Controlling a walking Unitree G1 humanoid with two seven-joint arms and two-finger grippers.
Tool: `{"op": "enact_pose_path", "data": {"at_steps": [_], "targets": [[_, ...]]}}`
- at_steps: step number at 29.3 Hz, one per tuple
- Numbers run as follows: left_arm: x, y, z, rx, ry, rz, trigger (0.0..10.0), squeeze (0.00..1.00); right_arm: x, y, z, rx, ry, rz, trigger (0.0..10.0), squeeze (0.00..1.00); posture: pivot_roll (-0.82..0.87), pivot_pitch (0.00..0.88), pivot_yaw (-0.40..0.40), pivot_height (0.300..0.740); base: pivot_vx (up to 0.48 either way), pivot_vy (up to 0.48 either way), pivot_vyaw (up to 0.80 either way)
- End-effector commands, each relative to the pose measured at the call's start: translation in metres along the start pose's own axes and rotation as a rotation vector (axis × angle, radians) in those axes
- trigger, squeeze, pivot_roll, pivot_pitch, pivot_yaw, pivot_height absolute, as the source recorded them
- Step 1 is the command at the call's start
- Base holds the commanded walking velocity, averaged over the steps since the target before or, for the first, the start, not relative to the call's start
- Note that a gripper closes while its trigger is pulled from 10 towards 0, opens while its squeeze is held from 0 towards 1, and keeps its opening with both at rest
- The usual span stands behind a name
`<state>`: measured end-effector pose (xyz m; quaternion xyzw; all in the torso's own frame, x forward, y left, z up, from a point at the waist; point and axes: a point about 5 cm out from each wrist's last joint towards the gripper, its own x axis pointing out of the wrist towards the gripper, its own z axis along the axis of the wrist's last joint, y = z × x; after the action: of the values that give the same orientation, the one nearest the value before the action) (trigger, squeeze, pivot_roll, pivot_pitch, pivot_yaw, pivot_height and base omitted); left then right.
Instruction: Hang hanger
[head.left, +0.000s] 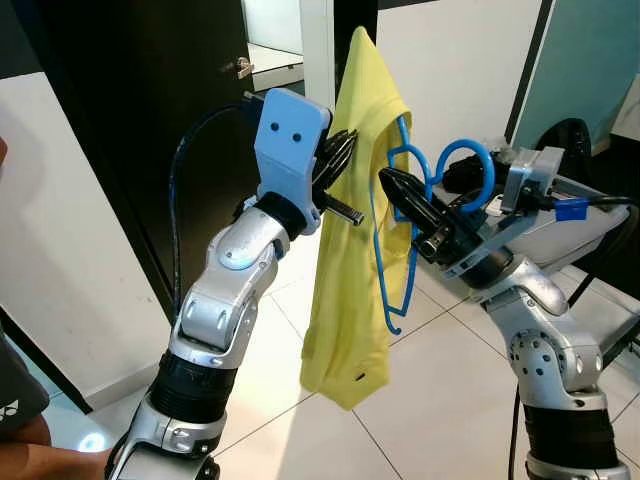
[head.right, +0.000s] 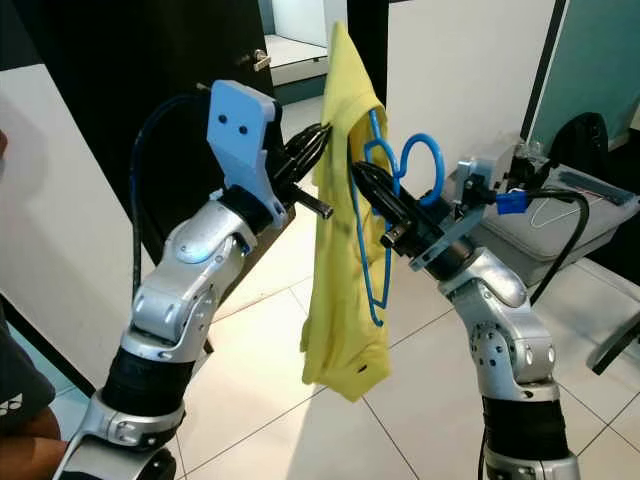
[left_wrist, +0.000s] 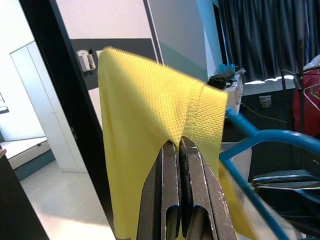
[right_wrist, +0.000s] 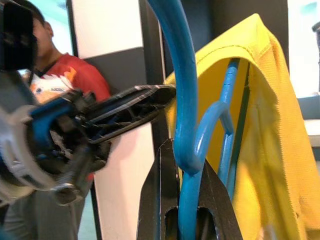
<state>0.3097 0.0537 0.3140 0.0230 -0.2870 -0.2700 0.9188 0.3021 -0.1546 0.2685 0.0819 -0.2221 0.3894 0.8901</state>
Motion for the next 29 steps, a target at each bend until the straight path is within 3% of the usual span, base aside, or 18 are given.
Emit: {"op": "enact_pose_path", "data": {"at_steps": [1,7,9,13,15,16,18,19,21,22,27,28,29], "targets": [[-0.003,-0.005,0.001,-0.018,-0.006,-0.040,0.0,0.00,0.005,0.002,0.003,-0.023,-0.007,0.011,10.0,0.00,-0.06,0.000,0.027,0.740,0.000,0.000,0.00],[-0.007,-0.016,-0.003,-0.039,0.014,-0.119,0.0,0.00,0.005,0.001,0.005,-0.022,-0.016,0.006,10.0,0.00,-0.06,0.000,0.029,0.740,0.000,0.000,0.00],[-0.016,-0.031,-0.012,-0.029,0.070,-0.250,0.0,0.00,0.004,0.001,0.007,-0.025,-0.022,0.005,10.0,0.00,-0.06,0.000,0.030,0.740,0.000,0.000,0.00],[-0.021,-0.036,-0.017,-0.024,0.098,-0.300,0.0,0.00,0.004,0.001,0.007,-0.027,-0.022,0.004,10.0,0.00,-0.06,0.000,0.030,0.740,0.000,0.000,0.00],[-0.037,-0.040,-0.035,0.039,0.206,-0.379,0.0,0.00,0.003,0.000,0.008,-0.033,-0.026,0.004,10.0,0.00,-0.06,0.000,0.030,0.740,0.000,0.000,0.00],[-0.037,-0.040,-0.035,0.039,0.206,-0.379,0.0,0.00,0.003,0.000,0.008,-0.033,-0.026,0.004,10.0,0.00,-0.06,0.000,0.030,0.740,0.000,0.000,0.00],[-0.048,-0.029,-0.048,0.101,0.289,-0.374,0.0,0.00,0.003,0.001,0.009,-0.033,-0.031,0.017,10.0,0.00,-0.06,0.000,0.028,0.740,0.000,0.000,0.00],[-0.048,-0.029,-0.048,0.101,0.289,-0.374,0.0,0.00,0.003,0.001,0.009,-0.033,-0.031,0.017,10.0,0.00,-0.06,0.000,0.028,0.740,0.000,0.000,0.00],[-0.055,-0.009,-0.052,0.153,0.340,-0.326,0.0,0.00,0.002,0.003,0.010,-0.032,-0.035,0.031,10.0,0.00,-0.06,0.000,0.028,0.740,0.000,0.000,0.00],[-0.055,-0.009,-0.052,0.153,0.340,-0.326,0.0,0.00,0.002,0.003,0.010,-0.032,-0.035,0.031,10.0,0.00,-0.06,0.000,0.028,0.740,0.000,0.000,0.00],[-0.064,0.029,-0.056,0.252,0.416,-0.217,0.0,0.00,0.001,0.004,0.011,-0.025,-0.036,0.065,10.0,0.00,-0.05,0.000,0.020,0.740,0.000,0.000,0.00],[-0.064,0.029,-0.056,0.252,0.416,-0.217,0.0,0.00,0.001,0.004,0.011,-0.025,-0.036,0.065,10.0,0.00,-0.05,0.000,0.020,0.740,0.000,0.000,0.00],[-0.065,0.037,-0.056,0.277,0.427,-0.184,3.8,0.00,0.001,0.007,0.010,-0.023,-0.030,0.085,10.0,0.00,-0.05,0.000,0.020,0.740,0.000,0.000,0.00]]}}
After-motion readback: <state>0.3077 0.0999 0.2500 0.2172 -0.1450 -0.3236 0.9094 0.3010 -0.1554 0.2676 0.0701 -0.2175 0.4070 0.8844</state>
